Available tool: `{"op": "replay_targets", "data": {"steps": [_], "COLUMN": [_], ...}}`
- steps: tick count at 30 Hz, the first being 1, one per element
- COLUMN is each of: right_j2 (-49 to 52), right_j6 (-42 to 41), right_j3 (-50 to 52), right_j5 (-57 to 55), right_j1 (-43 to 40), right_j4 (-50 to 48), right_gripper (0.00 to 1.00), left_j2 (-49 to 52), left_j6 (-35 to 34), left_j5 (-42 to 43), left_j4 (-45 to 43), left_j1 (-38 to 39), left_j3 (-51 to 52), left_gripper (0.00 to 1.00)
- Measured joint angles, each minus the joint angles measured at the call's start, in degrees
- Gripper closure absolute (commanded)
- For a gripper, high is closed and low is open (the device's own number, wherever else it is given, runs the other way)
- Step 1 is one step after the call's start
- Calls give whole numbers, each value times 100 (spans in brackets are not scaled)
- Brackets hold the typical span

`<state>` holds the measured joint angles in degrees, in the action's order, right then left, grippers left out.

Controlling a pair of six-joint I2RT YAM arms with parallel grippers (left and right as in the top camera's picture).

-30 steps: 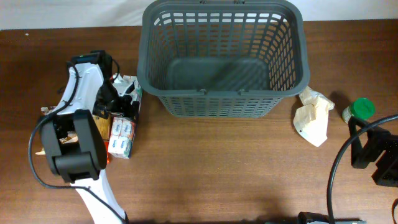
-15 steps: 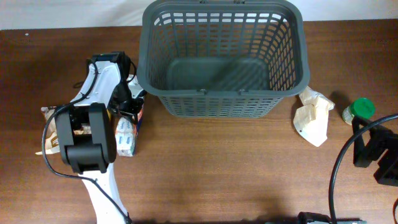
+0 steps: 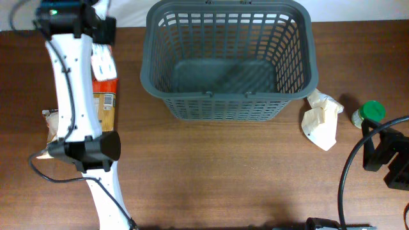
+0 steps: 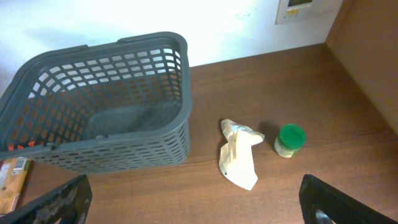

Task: Pack container
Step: 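Carry the tissue packs into the basket with the left gripper and release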

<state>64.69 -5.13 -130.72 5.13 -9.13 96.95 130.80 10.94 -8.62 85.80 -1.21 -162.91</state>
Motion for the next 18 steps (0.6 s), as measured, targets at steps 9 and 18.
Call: {"op": "replay_targets", "data": {"steps": [9, 18], "right_j2": [2, 2], "right_j6": [-4, 0], "right_j3": [0, 0], "right_j5": [-2, -4], "right_j1": [0, 0], "right_j4": [0, 0], "right_gripper": [1, 1], "left_j2": [-9, -4], "left_j6": [2044, 5554], "left_j5": [1001, 1300], "left_j4": [122, 706], "left_j1": [1062, 3150], "left_j3": [-1580, -1257], "left_gripper": [99, 99]}}
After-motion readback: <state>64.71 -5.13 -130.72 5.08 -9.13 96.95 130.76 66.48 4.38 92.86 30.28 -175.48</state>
